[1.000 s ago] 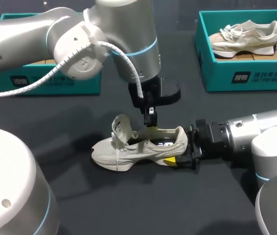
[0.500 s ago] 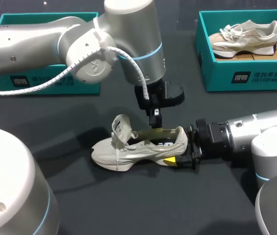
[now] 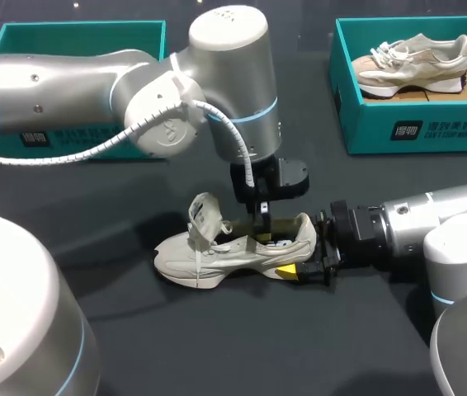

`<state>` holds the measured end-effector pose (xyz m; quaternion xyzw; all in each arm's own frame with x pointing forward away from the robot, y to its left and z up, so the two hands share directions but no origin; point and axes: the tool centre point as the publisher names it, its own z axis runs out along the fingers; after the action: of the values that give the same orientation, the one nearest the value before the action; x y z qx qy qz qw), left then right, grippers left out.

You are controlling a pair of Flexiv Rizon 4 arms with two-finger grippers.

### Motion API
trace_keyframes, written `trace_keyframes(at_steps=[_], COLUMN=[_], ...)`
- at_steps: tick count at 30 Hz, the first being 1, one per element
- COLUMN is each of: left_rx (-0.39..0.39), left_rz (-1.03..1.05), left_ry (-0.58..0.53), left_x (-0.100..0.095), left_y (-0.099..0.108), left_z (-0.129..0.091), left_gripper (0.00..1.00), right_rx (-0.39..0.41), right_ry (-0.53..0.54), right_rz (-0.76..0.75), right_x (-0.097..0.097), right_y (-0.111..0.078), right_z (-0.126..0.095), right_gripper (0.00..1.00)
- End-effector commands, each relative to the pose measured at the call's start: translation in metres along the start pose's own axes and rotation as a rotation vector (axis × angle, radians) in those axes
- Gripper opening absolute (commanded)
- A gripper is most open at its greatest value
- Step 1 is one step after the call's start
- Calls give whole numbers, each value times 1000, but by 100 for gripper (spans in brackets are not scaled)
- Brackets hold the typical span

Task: Take the shoe out of the shoebox, open the shoe tongue, remove and reinsert the insole, then place the shoe into the shoebox

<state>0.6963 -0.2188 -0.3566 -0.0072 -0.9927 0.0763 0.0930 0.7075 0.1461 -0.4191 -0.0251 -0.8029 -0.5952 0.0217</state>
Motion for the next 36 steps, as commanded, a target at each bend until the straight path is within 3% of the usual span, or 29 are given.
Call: trace_keyframes(at_steps=[1, 7, 17, 26, 32, 36], left_rx=[-20, -43, -78, -87, -84, -91], left_rz=[-18, -58, -44, -26, -21, -14], left_ry=[-18, 32, 79, 48, 13, -29], left_x=[0, -4, 6, 16, 18, 19], left_y=[-3, 6, 31, 42, 40, 36], left_z=[13, 22, 29, 31, 34, 38], left_gripper=[0, 0, 0, 0, 35, 42], right_rx=[3, 3, 3, 3, 3, 3], right_ry=[-1, -1, -1, -1, -1, -1], right_rz=[0, 0, 0, 0, 0, 0], right_x=[1, 1, 1, 1, 1, 1], right_y=[-3, -3, -3, -3, -3, -3], right_z=[1, 1, 1, 1, 1, 1], right_gripper=[0, 0, 0, 0, 0, 0])
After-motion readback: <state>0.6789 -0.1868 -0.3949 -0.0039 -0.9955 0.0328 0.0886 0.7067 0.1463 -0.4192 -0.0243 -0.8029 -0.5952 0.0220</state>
